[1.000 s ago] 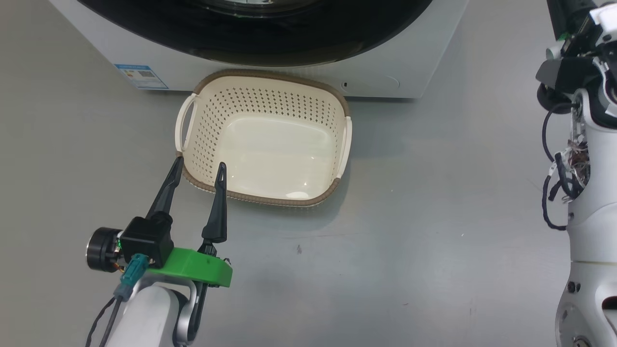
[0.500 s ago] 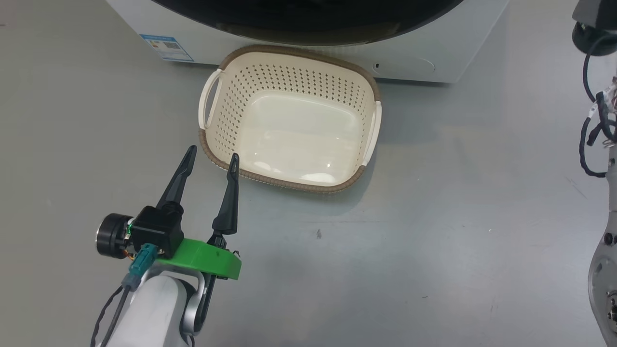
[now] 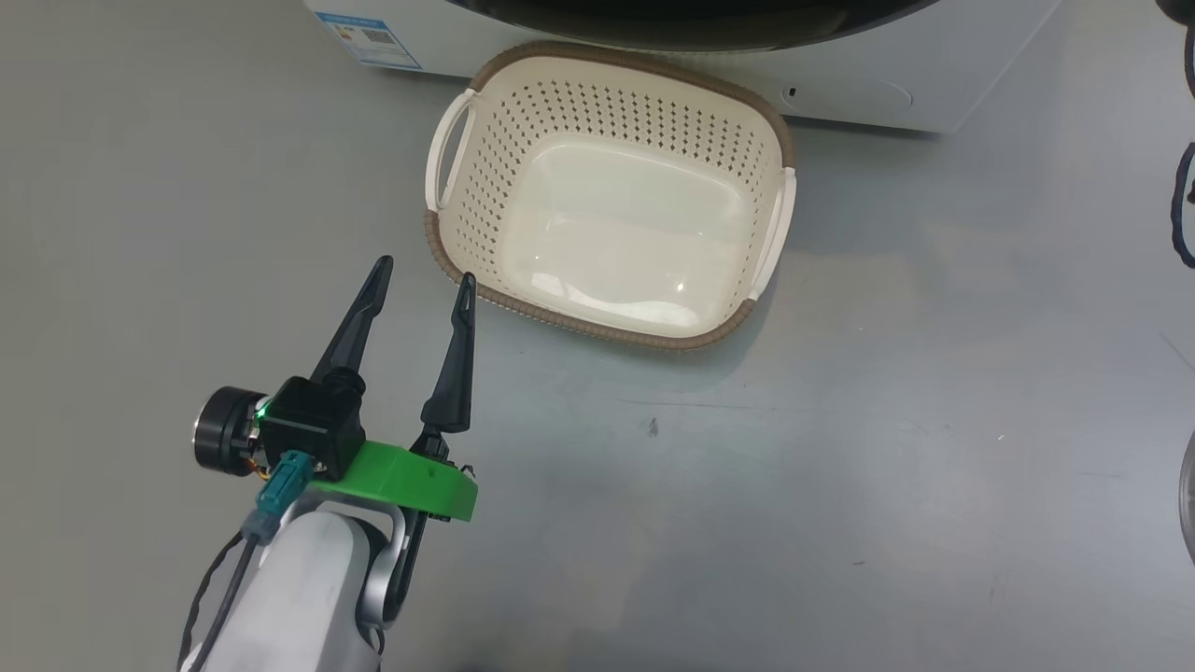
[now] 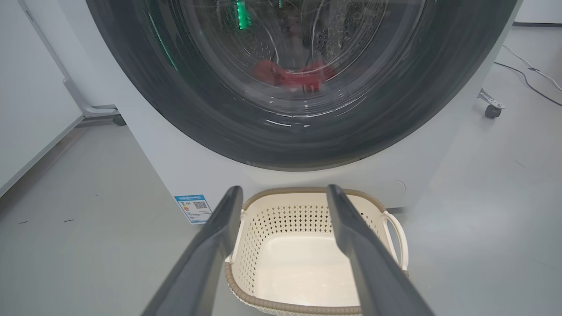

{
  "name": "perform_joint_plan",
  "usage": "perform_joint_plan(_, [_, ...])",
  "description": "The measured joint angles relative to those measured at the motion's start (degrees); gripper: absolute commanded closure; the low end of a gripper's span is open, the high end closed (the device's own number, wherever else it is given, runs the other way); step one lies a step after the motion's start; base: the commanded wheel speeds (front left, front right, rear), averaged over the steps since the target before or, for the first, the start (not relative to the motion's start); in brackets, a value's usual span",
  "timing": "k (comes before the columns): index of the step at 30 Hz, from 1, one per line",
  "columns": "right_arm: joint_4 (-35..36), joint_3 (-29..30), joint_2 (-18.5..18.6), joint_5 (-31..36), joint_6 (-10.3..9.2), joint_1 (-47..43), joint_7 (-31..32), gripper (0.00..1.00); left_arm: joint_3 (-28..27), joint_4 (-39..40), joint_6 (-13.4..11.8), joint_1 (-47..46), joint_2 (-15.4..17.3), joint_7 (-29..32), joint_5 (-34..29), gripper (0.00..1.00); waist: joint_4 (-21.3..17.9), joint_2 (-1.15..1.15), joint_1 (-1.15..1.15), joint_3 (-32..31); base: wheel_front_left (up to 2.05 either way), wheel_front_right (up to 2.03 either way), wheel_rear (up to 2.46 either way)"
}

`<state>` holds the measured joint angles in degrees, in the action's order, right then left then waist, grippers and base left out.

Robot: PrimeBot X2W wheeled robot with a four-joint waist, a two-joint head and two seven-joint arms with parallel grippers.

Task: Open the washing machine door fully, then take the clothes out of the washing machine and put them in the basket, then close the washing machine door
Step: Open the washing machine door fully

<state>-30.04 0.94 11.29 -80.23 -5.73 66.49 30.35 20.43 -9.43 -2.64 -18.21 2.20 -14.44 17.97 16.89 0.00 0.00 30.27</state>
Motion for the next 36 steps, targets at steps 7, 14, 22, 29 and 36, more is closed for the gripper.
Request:
perform_joint_plan(7, [-2.9, 0.6, 0.4, -1.0, -0.05, 2.2, 1.0, 1.0, -0.2, 0.0, 0.0, -0.7, -0.2, 0.0, 0.0, 0.0, 1.0, 0.0, 0.0, 1.1, 0.0, 0.0, 0.0])
perform_joint_plan(14, [-4.8, 0.4, 1.0, -1.5, -0.32, 3.8, 3.1, 1.0, -0.2, 0.0, 0.0, -0.8, -0.3, 0.0, 0.0, 0.0, 1.2, 0.0, 0.0, 1.5, 0.0, 0.0, 0.0])
perform_joint_plan(22, [-6.4, 0.6, 1.4, -4.2, -0.32, 4.4, 6.8, 1.0, -0.6, -0.2, 0.0, -1.1, -0.3, 0.0, 0.0, 0.0, 0.9, 0.0, 0.0, 1.6, 0.0, 0.0, 0.0])
perform_joint_plan(29, [-8.1, 0.3, 1.2, -5.6, 0.65, 4.1, 10.5, 1.0, -1.3, -0.6, -0.1, -1.4, -0.4, 0.0, 0.2, 0.0, 0.0, 0.0, 0.0, 0.9, 0.0, 0.0, 0.0])
perform_joint_plan(36, [-9.0, -0.1, 0.6, -7.1, 2.15, 2.6, 13.5, 1.0, -1.5, -0.9, -0.2, -1.4, -0.4, 0.0, 0.2, 0.0, -1.1, 0.0, 0.0, -0.3, 0.0, 0.0, 0.0])
